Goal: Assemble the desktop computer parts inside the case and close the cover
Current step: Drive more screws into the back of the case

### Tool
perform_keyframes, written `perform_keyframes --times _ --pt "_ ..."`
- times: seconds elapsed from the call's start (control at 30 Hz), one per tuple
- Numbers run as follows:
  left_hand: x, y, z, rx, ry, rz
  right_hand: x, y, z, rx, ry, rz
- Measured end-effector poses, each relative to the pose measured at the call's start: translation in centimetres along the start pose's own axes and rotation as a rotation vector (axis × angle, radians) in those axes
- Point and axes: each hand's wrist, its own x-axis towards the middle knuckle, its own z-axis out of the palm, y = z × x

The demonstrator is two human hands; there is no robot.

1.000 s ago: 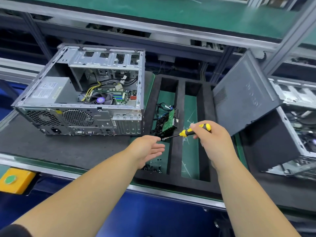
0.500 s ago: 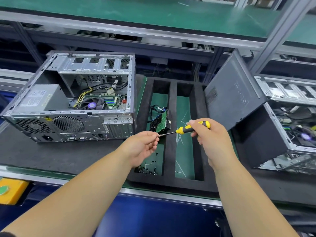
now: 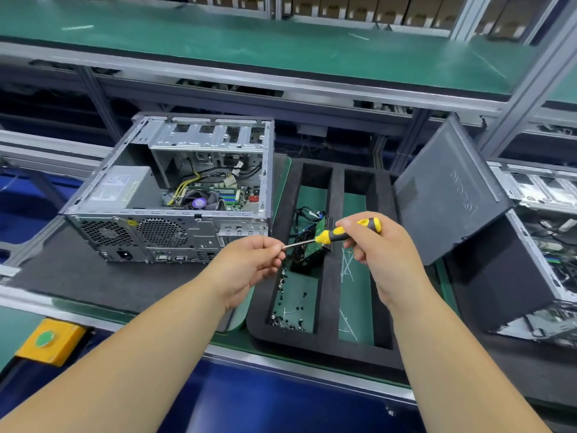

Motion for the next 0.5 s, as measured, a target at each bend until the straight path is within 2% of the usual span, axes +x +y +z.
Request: perform_keyframes --times 0.27,0.5 --pt "-2.8 4.5 -6.2 0.096 0.158 0.335 -0.5 -2.0 5.1 -0.11 -0.208 -0.063" --pt "-4.0 6.0 -12.8 0.184 0.206 0.421 -3.1 -1.9 12.5 -0.205 -0.314 0.006"
